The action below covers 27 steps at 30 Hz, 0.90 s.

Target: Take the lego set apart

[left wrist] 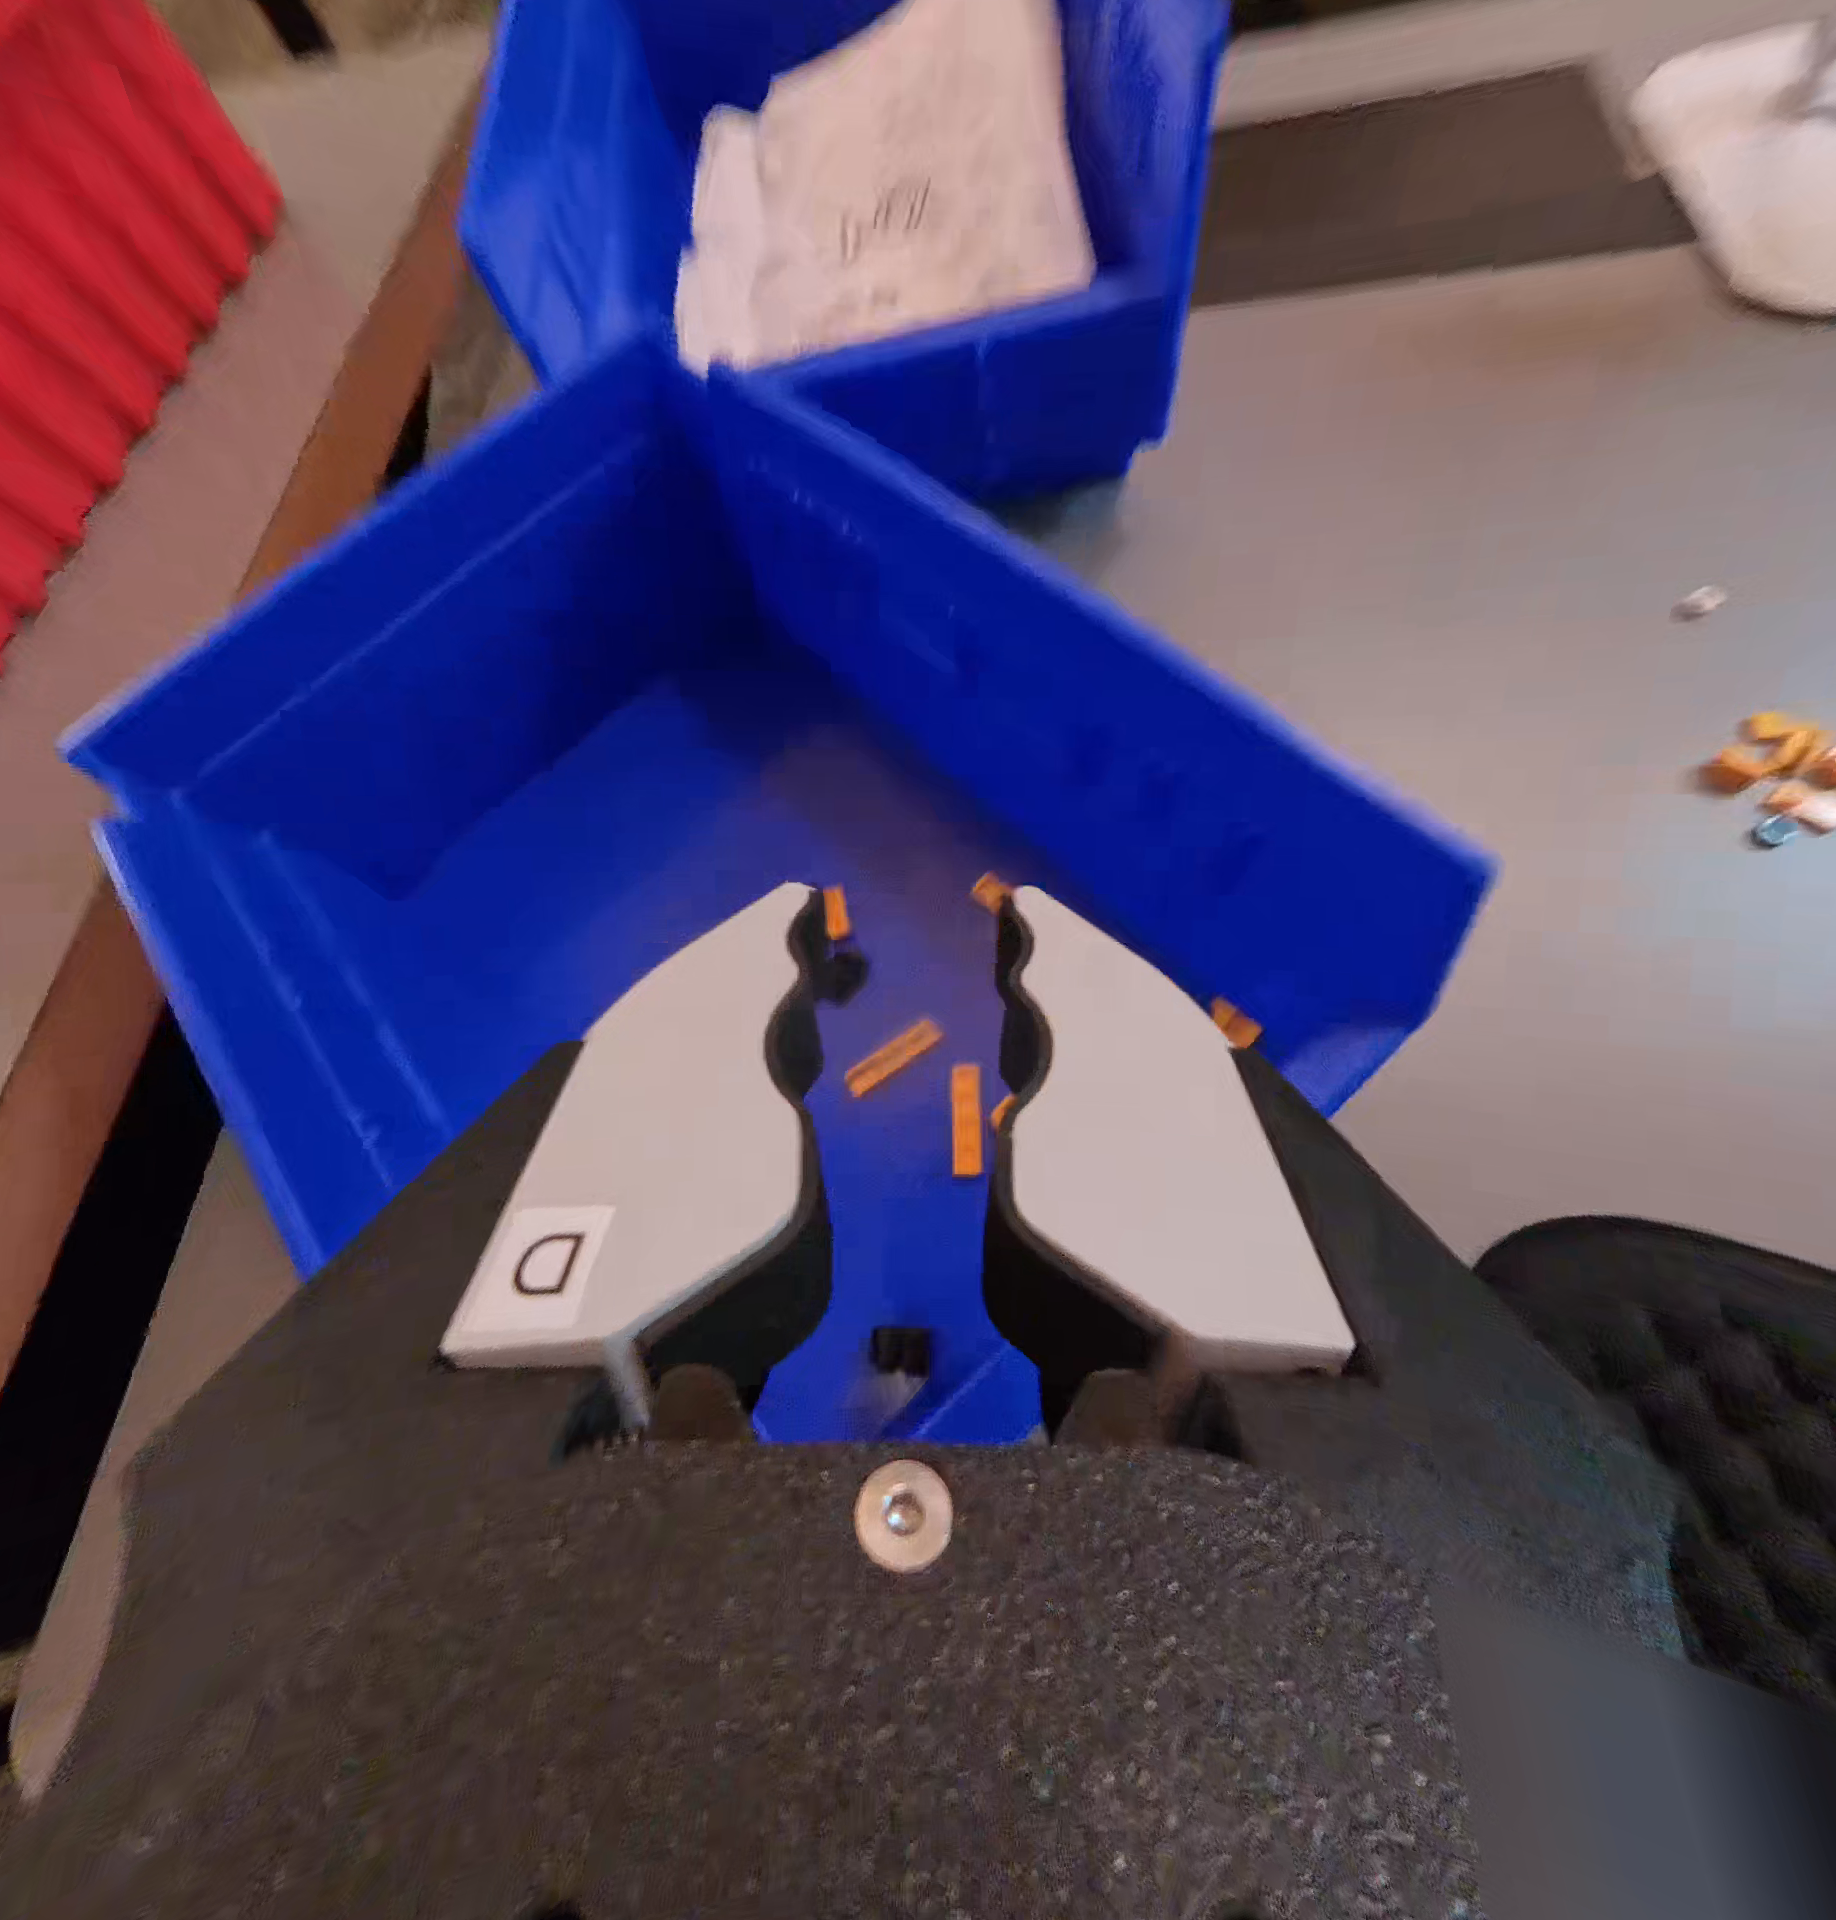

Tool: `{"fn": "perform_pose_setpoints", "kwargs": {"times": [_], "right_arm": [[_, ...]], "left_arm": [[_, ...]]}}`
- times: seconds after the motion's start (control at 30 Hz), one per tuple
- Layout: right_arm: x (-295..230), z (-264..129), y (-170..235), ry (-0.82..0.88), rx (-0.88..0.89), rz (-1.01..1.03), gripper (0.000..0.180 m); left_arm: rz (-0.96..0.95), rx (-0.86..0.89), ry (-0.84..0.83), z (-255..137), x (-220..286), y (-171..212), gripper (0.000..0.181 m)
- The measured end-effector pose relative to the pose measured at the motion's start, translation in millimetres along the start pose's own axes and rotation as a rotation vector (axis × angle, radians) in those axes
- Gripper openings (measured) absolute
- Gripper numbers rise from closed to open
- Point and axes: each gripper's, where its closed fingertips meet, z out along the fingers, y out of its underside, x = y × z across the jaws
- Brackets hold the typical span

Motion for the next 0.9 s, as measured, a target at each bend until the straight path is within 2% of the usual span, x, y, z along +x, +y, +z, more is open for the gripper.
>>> {"fn": "perform_pose_setpoints", "kwargs": {"times": [0.2, 0.27, 0.37, 0.43, 0.53, 0.6, 0.73, 0.9], "right_arm": [[-1.5, 0.3, 1.0, -0.001, -0.002, -0.009, 0.001], [-1.5, 1.0, 2.4, -0.004, -0.007, -0.008, 0.001], [-1.1, 1.0, 2.3, -0.004, -0.004, -0.007, 0.002], [-1.8, 1.3, 1.9, -0.008, -0.001, -0.007, 0.002], [-3.6, 1.2, 1.7, -0.017, 0.004, -0.009, 0.003], [-4.5, 1.1, 1.2, -0.024, 0.006, -0.008, 0.003], [-6.3, -0.1, -0.3, -0.038, 0.016, -0.008, 0.003], [-9.6, -0.3, -1.4, -0.062, 0.019, -0.006, 0.003]], "left_arm": [[-0.013, -0.034, 0.022, 12.3, 7.6, 12.7, 0.055], [0.009, 0.020, 0.068, 9.8, 24.7, 1.9, 0.054], [0.109, 0.129, 0.267, -5.7, 87.2, -20.0, 0.045], [0.206, 0.160, 0.471, -17.6, 145.2, -23.6, 0.037], [0.274, 0.139, 0.786, -30.0, 236.4, -12.4, 0.035], [0.329, 0.047, 0.889, -25.3, 283.8, 8.3, 0.035], [0.484, -0.071, 0.925, -9.9, 341.5, 39.8, 0.036], [0.572, -0.168, 0.875, 9.6, 357.5, 59.6, 0.033]]}}
